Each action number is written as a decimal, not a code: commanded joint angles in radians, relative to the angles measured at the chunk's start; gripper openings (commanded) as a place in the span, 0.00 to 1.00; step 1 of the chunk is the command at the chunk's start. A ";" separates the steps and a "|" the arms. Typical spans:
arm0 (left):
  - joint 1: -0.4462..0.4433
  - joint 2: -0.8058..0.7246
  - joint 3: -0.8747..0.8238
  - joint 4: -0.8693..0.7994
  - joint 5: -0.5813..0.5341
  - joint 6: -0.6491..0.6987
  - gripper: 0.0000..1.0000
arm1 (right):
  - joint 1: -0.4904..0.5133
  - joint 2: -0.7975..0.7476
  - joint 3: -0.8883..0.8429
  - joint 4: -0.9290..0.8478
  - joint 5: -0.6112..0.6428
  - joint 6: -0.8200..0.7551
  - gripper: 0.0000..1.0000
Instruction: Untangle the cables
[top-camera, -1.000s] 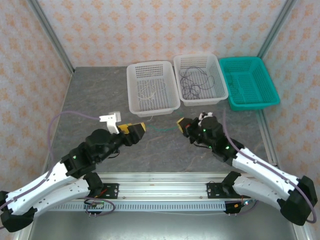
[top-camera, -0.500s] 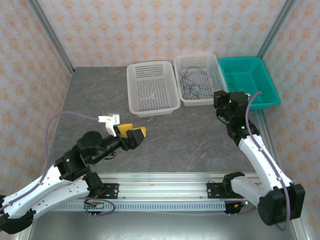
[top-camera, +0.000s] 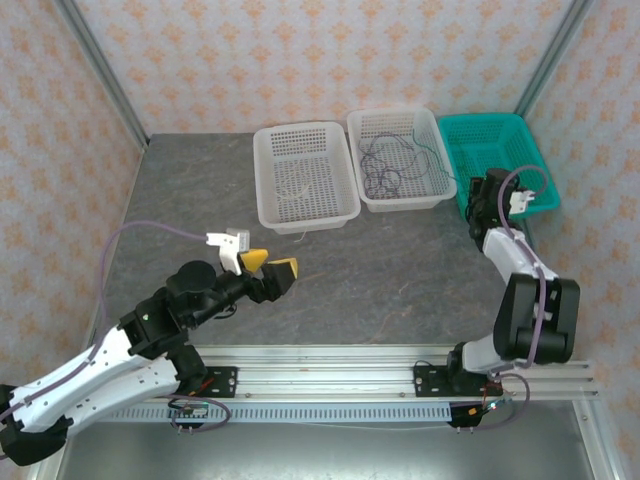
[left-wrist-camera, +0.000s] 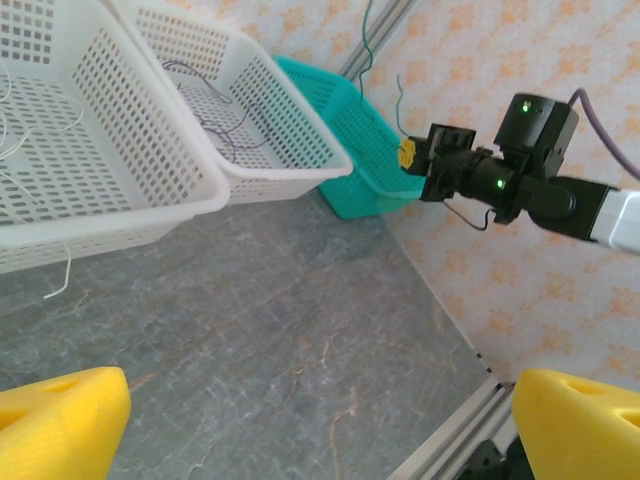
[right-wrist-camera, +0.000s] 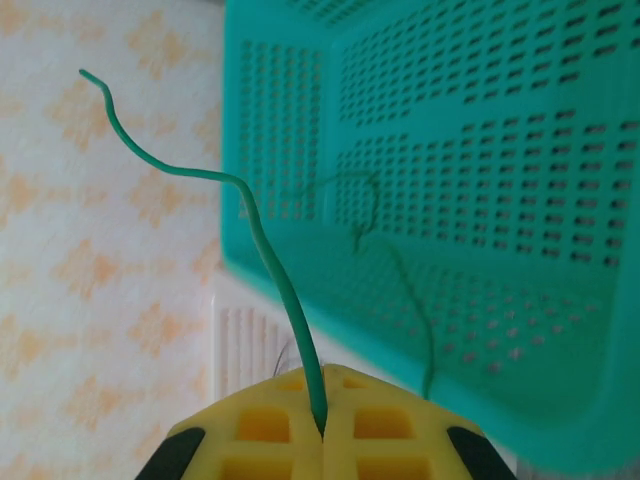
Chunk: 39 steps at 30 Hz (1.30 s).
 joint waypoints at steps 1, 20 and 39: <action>-0.004 0.033 0.004 0.001 -0.038 0.039 0.98 | -0.005 0.085 0.094 0.026 0.190 0.106 0.00; -0.004 0.100 0.010 0.030 -0.094 0.089 0.98 | -0.004 0.471 0.648 -0.388 0.444 0.092 0.72; 0.002 0.162 0.079 -0.228 -0.597 0.052 1.00 | 0.134 -0.269 0.005 -0.170 -0.087 -0.776 0.95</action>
